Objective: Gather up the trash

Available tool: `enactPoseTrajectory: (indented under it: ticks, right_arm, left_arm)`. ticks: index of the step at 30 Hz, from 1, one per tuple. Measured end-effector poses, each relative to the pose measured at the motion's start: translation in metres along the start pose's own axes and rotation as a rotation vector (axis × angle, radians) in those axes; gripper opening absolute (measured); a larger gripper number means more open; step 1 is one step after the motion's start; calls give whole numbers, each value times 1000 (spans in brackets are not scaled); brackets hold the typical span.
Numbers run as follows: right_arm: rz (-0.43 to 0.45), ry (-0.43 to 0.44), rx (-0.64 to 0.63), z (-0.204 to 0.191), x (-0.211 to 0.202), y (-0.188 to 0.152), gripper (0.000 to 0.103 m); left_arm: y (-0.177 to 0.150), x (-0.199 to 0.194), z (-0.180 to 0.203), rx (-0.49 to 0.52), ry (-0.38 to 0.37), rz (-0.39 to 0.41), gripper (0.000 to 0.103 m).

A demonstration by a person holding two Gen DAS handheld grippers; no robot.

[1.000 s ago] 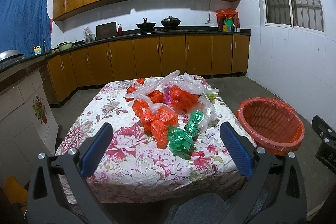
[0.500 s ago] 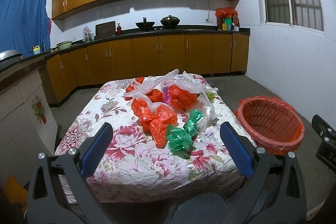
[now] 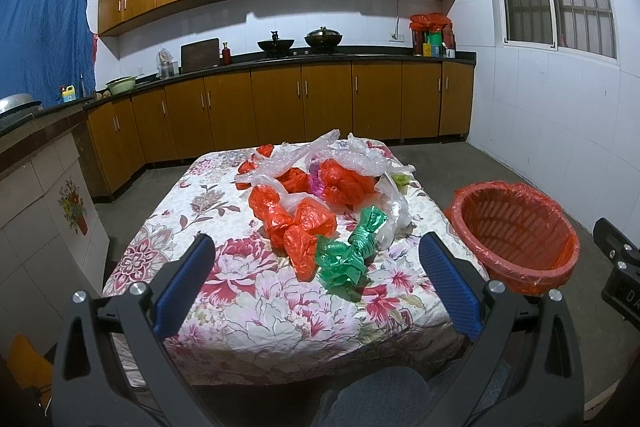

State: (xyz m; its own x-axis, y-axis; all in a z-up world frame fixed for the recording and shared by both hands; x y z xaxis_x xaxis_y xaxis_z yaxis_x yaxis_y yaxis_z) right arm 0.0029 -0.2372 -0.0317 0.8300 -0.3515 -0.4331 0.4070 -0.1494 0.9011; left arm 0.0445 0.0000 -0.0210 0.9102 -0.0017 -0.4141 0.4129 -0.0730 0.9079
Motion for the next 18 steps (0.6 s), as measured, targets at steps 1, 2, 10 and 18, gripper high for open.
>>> enactPoseTrajectory:
  ticks: [1, 2, 10, 18]
  right_arm:
    - [0, 0, 0, 0, 0, 0, 101]
    - [0, 0, 0, 0, 0, 0, 101]
    - [-1, 0, 0, 0, 1, 0, 101]
    - [-8, 0, -1, -2, 5, -2, 101]
  left_arm:
    - [0, 0, 0, 0, 0, 0, 99]
    - [0, 1, 0, 0, 0, -1, 99]
    - [1, 1, -1, 0, 0, -3, 99]
    - [-10, 8, 0, -5, 2, -15, 99]
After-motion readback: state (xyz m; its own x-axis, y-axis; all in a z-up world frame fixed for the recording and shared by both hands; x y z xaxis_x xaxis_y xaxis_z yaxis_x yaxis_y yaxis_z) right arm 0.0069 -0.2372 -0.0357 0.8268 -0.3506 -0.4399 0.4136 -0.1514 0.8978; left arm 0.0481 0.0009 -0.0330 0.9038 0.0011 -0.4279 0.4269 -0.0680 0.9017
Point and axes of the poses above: each gripper's, at about its wrist camera, not at the fingertips, and x roughly the way its jaws point, z to its right, y to its top, the point moved 5 cm from there along x, roughly the way its jaws point
